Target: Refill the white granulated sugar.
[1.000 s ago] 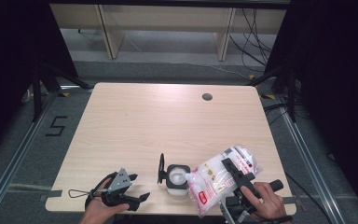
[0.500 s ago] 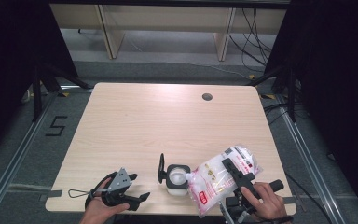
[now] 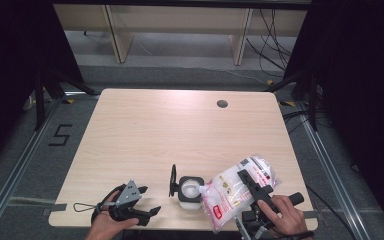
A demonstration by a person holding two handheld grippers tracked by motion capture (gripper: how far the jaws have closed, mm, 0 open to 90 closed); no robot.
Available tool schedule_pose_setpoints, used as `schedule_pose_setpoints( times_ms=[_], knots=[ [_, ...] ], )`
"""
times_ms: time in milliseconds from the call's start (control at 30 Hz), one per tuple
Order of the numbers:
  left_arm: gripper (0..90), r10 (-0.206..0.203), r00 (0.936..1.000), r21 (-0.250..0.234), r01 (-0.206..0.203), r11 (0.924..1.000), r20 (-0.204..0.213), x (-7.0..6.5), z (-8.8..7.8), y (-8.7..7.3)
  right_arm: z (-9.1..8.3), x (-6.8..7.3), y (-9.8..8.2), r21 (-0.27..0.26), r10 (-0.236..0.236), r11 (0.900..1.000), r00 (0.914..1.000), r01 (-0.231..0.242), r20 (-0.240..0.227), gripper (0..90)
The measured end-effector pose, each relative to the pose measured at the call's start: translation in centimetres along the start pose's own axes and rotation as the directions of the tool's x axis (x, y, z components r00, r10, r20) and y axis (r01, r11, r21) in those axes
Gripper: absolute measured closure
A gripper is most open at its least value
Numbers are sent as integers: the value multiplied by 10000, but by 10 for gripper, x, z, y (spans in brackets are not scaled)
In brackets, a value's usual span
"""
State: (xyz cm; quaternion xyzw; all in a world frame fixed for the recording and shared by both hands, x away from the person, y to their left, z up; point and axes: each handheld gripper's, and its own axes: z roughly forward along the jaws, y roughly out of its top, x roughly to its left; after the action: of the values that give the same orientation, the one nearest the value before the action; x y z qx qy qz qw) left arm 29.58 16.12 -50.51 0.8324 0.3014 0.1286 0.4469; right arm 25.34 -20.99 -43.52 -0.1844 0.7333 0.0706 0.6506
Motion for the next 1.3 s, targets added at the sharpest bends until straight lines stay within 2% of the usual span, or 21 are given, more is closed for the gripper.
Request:
schedule_pose_setpoints(
  times_ms=[33,133,233,267,300,333,367,467,533,600,667,700,800,900,933,1000,1033,1067,1200,1267,1300],
  knots=[
    [194,209,9998,180,-208,9996,-64,2,-1,0,0,0,0,-10,-3,10000,10000,3,10,544],
    [194,90,10000,89,-90,9999,-12,1,0,0,0,0,-1,-15,-47,10000,10000,47,28,545],
    [194,69,10000,68,-69,10000,-18,1,0,0,0,2,-1,108,161,9998,9999,-161,-56,545],
    [194,221,9998,256,-221,9994,-11,2,-1,1,0,2,-1,95,143,9999,9999,-142,-64,545],
    [194,106,9999,133,-105,9999,-12,1,0,1,1,1,-1,-119,-93,9999,9999,94,108,545],
    [194,-208,9998,110,209,9997,-35,-1,1,1,1,1,-1,-119,-93,9999,9999,94,108,545],
    [194,-245,9997,37,245,9997,-21,-1,1,1,1,1,-1,-148,-38,9999,9998,41,186,545],
    [194,4,10000,93,-3,10000,-84,0,0,1,-1,1,1,204,-105,9997,9999,106,-42,546],
    [194,-82,9999,47,82,10000,-77,0,0,1,1,0,2,-208,-140,9997,9997,145,224,546],
    [194,-125,9999,120,126,9998,-89,0,0,1,0,1,3,35,-49,10000,10000,49,-68,546],
    [194,-134,9999,121,135,9998,-86,0,0,1,1,0,3,-103,-133,9999,9999,133,37,547],
    [194,-131,9999,125,132,9998,-85,0,0,1,1,2,1,-54,297,9995,9995,-298,-144,547],
    [194,-112,9999,139,113,9998,-74,0,0,1,2,2,-1,-190,548,9983,9983,-552,-202,550],
    [194,-128,9999,129,129,9998,-75,0,0,1,4,3,-7,-287,1238,9917,9910,-1254,-506,558],
    [194,-121,9999,131,122,9998,-79,1,0,1,4,6,-9,-270,1985,9793,9776,-2008,-698,566],
    [194,-119,9999,126,120,9998,-85,0,0,1,5,7,-14,-413,2673,9614,9589,-2721,-953,583],
    [194,-125,9999,126,126,9998,-83,0,0,1,7,2,-16,-641,2121,9738,9730,-2183,-915,592],
    [194,-125,9999,124,126,9998,-84,0,0,1,6,8,-18,-497,3054,9488,9459,-3121,-1097,601],
    [194,-146,9999,259,147,9996,-59,1,-1,2,7,10,-24,-692,3049,9467,9444,-3146,-1231,629],
    [195,-119,9999,142,121,9998,-86,1,0,1,7,8,-25,-779,2595,9598,9584,-2695,-1187,634],
    [195,102,9999,148,-101,9998,-76,2,0,1,7,8,-24,-729,2630,9594,9577,-2723,-1166,636]
  ],
)
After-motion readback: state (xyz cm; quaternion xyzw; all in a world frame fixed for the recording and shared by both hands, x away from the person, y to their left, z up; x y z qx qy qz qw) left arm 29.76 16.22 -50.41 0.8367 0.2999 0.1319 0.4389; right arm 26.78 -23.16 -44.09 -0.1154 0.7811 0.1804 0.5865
